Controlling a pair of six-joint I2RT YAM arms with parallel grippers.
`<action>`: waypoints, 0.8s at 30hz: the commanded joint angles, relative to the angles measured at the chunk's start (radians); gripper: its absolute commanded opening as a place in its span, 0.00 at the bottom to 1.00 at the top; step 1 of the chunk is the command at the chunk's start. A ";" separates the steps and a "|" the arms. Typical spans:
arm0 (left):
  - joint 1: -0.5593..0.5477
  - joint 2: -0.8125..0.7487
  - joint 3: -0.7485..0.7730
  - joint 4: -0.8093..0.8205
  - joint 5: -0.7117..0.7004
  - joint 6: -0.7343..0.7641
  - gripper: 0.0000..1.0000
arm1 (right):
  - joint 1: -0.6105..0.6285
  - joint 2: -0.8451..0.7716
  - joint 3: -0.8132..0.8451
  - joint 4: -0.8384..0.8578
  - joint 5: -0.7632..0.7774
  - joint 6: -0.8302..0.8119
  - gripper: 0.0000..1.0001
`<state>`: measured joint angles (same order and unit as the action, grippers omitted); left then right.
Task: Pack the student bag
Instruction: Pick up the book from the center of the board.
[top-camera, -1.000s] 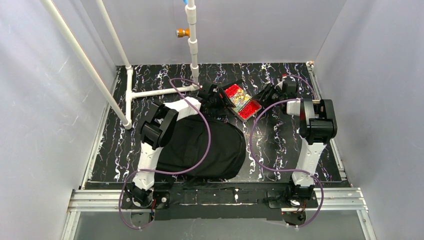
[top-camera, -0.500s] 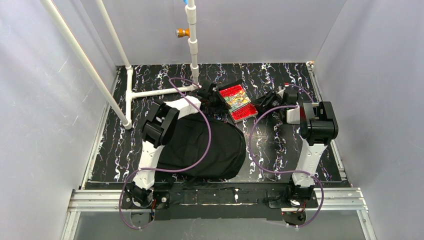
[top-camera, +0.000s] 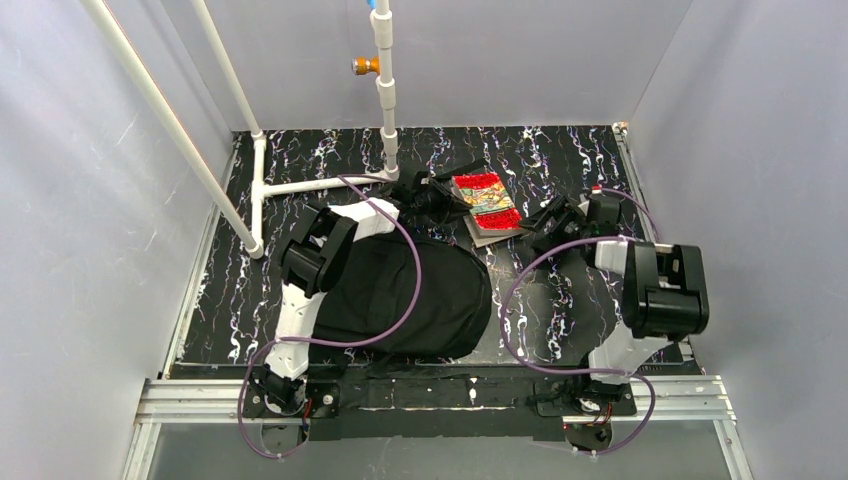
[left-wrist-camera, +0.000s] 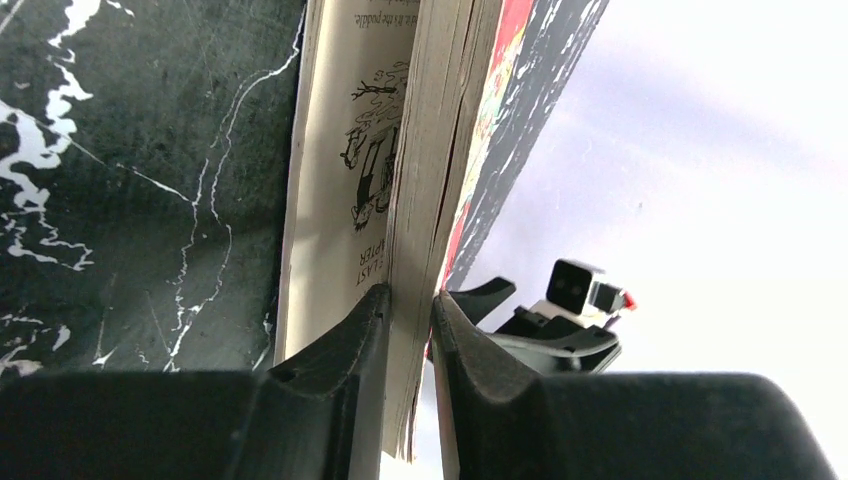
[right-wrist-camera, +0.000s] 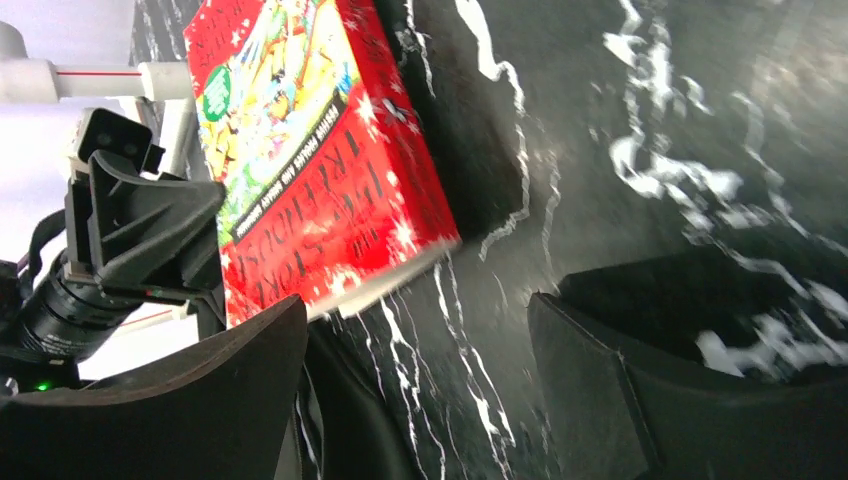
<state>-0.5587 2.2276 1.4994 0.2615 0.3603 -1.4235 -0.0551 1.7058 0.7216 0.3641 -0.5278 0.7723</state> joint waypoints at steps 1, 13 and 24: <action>0.001 -0.135 -0.019 0.072 0.046 -0.087 0.00 | -0.029 -0.117 -0.075 -0.116 0.061 -0.015 0.89; 0.000 -0.174 -0.038 0.096 0.072 -0.126 0.00 | 0.010 -0.057 -0.247 0.502 -0.018 0.447 0.97; -0.007 -0.170 -0.086 0.137 0.096 -0.147 0.00 | 0.055 0.048 -0.281 0.785 0.102 0.689 0.97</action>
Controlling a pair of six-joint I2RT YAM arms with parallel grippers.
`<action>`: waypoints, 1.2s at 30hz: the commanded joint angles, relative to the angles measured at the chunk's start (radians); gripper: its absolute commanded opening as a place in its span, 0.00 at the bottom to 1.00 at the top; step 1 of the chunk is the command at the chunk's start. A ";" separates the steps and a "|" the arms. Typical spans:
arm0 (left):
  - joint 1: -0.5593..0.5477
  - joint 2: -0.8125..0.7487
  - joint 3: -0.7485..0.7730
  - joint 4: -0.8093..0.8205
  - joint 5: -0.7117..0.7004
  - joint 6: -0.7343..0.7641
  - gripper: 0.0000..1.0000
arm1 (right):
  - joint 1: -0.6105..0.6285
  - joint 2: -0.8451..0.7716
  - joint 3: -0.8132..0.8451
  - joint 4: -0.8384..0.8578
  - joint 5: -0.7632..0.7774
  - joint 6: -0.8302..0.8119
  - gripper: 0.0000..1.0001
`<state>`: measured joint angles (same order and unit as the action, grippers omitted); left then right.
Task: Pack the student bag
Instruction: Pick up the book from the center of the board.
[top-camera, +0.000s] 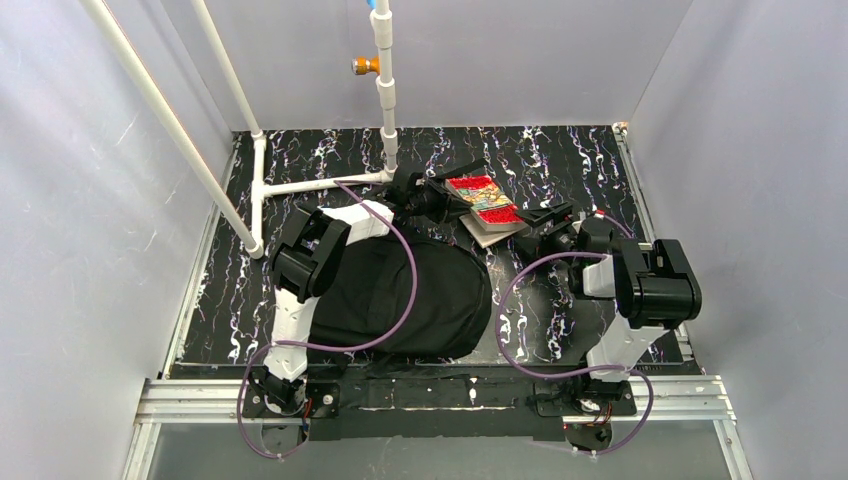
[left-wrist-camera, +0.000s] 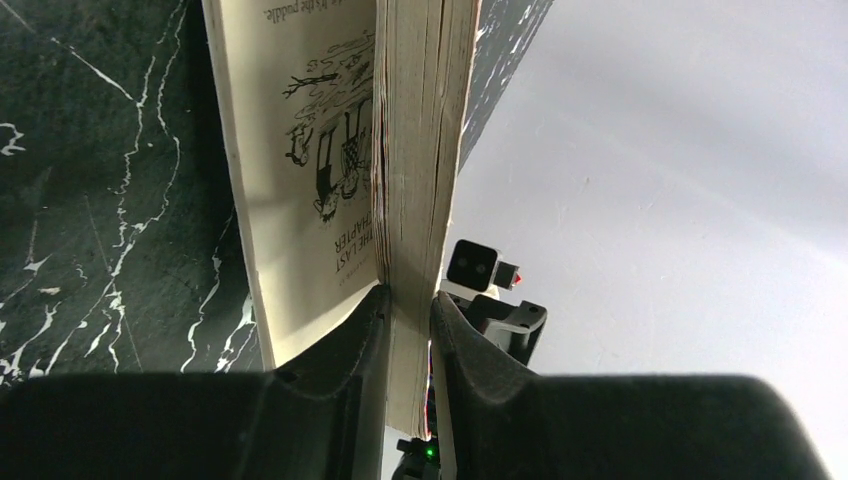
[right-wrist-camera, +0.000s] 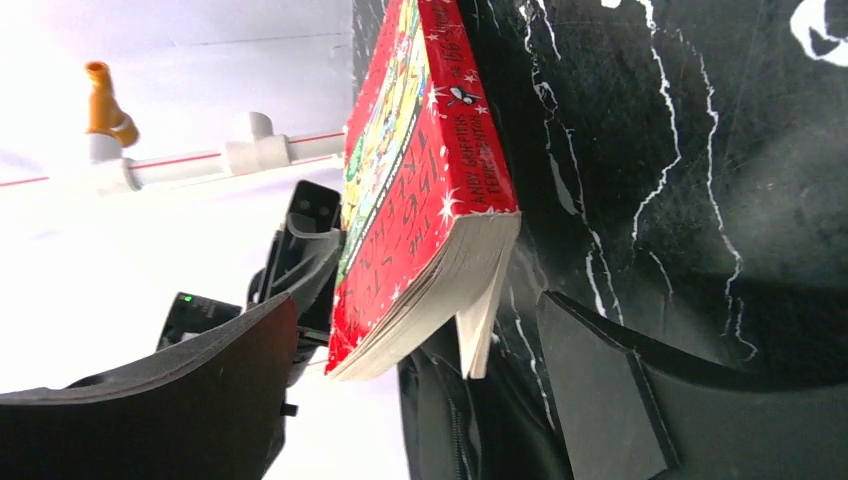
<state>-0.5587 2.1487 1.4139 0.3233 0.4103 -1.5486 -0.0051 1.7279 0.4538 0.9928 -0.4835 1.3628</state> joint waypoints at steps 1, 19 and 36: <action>-0.007 -0.091 0.000 0.075 0.046 -0.024 0.00 | 0.027 0.040 0.003 0.142 0.057 0.101 0.96; -0.020 -0.180 -0.106 0.087 0.232 0.099 0.39 | 0.106 0.169 0.021 0.430 0.091 0.183 0.17; -0.217 -0.655 -0.219 -0.636 -0.085 0.878 0.67 | -0.116 -0.660 0.138 -1.124 0.188 -0.706 0.01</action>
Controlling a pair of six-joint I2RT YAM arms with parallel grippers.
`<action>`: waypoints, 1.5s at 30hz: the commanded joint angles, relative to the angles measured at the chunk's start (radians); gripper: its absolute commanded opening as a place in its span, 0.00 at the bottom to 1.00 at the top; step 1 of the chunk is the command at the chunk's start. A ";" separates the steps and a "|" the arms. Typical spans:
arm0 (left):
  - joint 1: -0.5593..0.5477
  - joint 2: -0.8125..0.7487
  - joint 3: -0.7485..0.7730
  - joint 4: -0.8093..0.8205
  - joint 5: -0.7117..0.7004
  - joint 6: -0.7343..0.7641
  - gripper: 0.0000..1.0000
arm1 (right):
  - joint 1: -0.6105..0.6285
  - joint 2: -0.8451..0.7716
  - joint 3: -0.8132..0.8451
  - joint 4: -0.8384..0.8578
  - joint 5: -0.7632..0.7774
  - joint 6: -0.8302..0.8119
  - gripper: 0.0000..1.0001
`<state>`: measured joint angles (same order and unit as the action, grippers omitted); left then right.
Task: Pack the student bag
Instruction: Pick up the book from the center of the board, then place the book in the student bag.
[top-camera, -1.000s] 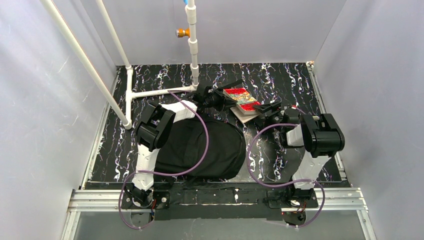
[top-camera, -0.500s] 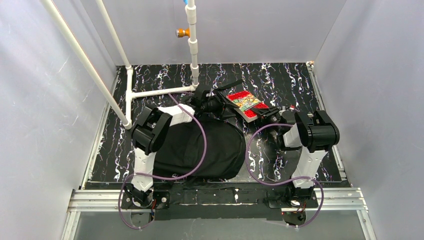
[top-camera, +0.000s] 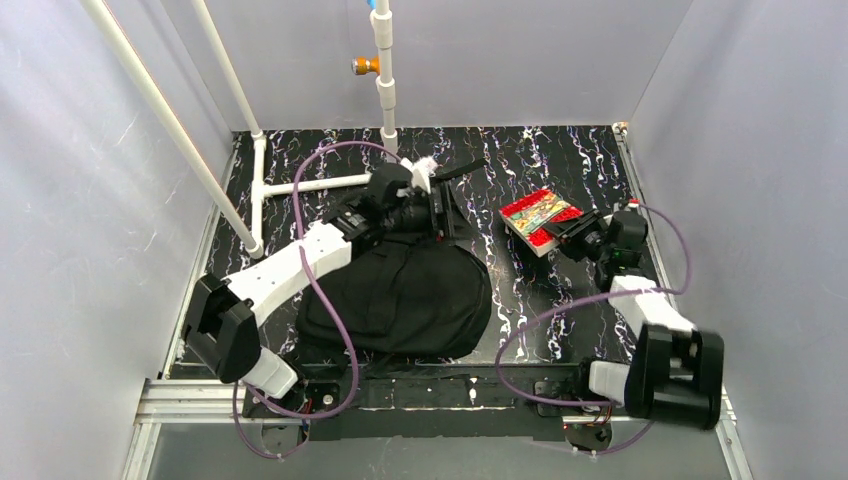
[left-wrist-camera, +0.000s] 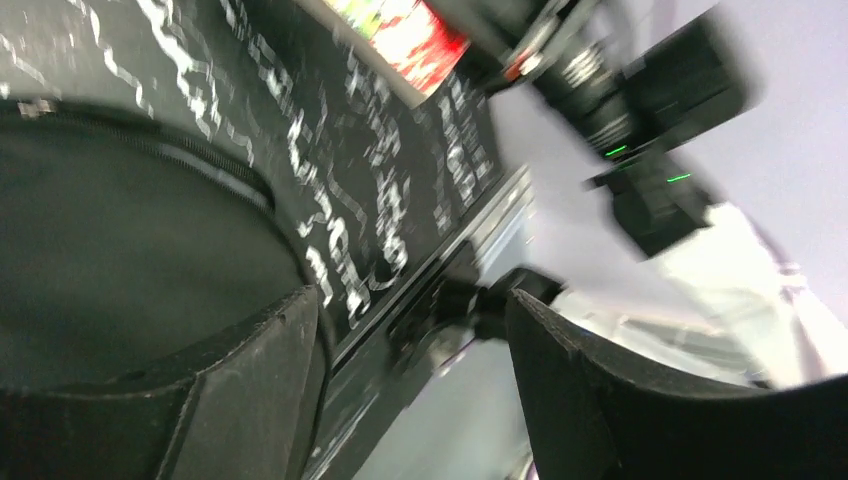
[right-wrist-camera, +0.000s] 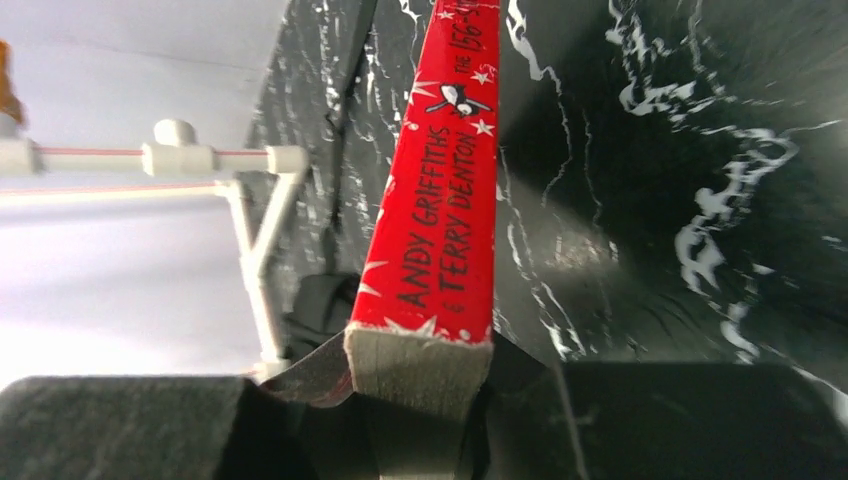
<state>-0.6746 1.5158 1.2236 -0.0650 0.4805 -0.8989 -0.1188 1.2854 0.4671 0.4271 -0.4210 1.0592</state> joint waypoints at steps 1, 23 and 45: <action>-0.147 -0.022 -0.020 -0.287 -0.221 0.258 0.65 | -0.002 -0.273 0.138 -0.639 0.169 -0.442 0.01; -0.455 0.325 0.307 -0.651 -0.781 0.548 0.57 | -0.002 -0.523 0.381 -1.235 0.103 -0.738 0.01; -0.448 -0.151 0.136 -0.396 -1.048 0.571 0.00 | 0.115 -0.497 0.502 -0.995 -0.339 -0.395 0.01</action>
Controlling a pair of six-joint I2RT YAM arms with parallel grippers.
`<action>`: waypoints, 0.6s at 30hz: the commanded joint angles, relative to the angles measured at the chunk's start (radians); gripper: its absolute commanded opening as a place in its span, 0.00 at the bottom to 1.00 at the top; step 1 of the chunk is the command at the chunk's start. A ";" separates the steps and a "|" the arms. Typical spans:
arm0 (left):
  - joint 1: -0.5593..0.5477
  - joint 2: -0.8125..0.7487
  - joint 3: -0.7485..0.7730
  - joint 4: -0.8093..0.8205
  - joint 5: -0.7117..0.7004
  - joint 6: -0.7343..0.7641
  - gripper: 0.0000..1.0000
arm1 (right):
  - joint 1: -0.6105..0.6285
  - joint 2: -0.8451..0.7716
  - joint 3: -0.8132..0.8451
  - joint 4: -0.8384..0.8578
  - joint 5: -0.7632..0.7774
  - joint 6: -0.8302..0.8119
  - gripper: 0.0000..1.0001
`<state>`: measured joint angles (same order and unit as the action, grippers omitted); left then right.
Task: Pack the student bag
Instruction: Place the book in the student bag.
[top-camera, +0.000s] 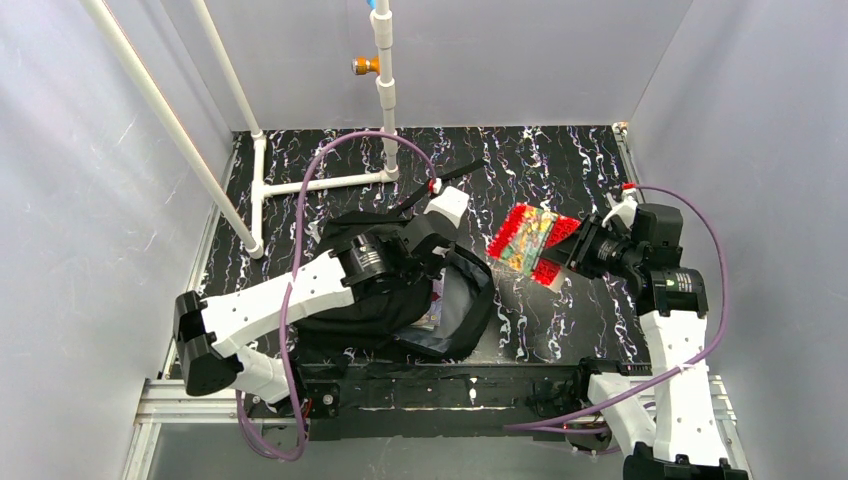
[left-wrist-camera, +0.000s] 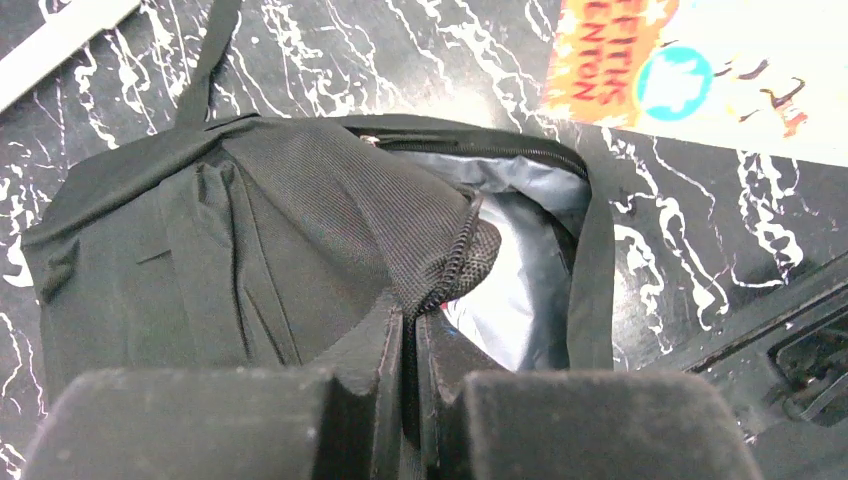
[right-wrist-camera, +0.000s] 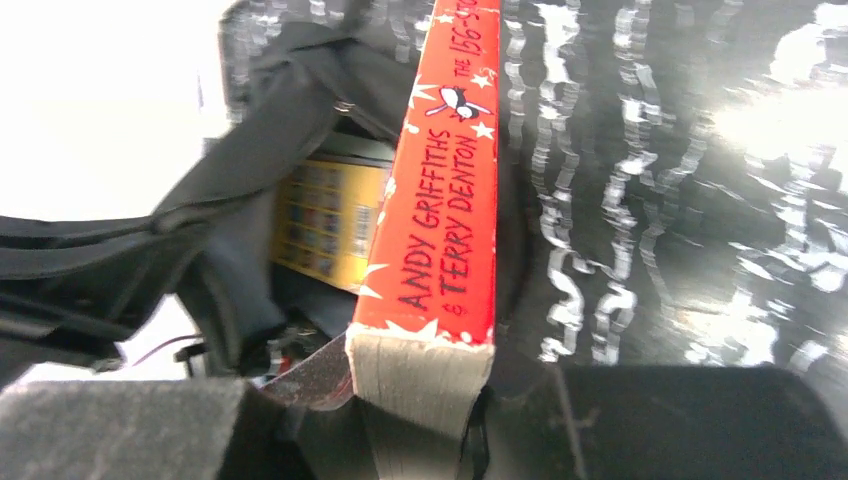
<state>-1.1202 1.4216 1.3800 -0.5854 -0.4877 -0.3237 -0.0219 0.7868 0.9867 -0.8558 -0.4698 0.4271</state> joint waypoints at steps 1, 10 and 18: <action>-0.002 -0.064 -0.022 0.124 -0.097 -0.011 0.00 | 0.021 0.002 -0.056 0.367 -0.340 0.317 0.01; -0.001 -0.097 -0.040 0.157 -0.093 -0.012 0.00 | 0.159 -0.038 -0.229 0.434 -0.379 0.379 0.01; -0.001 -0.088 -0.035 0.148 -0.045 -0.017 0.00 | 0.327 -0.029 -0.417 0.735 -0.325 0.574 0.01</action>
<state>-1.1202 1.3808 1.3300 -0.5163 -0.5358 -0.3294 0.2409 0.7643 0.6312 -0.4423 -0.7685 0.8375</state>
